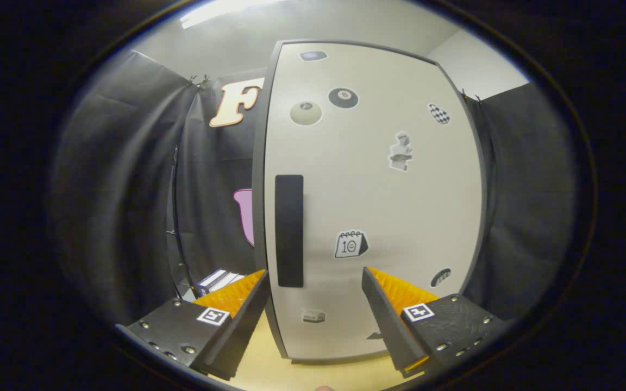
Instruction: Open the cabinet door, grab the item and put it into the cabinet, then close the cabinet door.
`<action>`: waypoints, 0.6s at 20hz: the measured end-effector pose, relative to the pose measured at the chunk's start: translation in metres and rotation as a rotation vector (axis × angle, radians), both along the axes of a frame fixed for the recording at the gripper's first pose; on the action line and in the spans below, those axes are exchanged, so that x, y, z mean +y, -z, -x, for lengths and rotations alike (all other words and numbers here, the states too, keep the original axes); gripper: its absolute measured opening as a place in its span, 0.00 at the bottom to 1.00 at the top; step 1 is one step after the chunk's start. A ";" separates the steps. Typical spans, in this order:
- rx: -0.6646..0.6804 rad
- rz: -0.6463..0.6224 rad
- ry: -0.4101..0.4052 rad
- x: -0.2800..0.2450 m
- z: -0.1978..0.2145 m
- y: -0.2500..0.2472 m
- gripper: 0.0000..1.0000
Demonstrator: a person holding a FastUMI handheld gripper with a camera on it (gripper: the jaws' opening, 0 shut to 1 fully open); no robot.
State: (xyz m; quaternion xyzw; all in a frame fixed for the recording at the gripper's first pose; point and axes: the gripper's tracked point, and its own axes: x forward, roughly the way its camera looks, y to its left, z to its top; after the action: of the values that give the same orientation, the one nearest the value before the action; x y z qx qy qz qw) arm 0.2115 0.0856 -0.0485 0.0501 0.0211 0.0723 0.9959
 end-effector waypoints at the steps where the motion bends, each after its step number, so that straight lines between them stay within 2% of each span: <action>1: -0.004 0.002 0.007 -0.008 0.013 -0.003 1.00; 8: -0.016 0.021 0.058 -0.061 0.111 -0.020 1.00; 12: -0.015 0.041 0.085 -0.085 0.152 -0.024 1.00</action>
State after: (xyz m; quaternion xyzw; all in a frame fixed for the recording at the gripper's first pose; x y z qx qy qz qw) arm 0.0594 0.0007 -0.0250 0.0300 0.0129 0.0297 0.9990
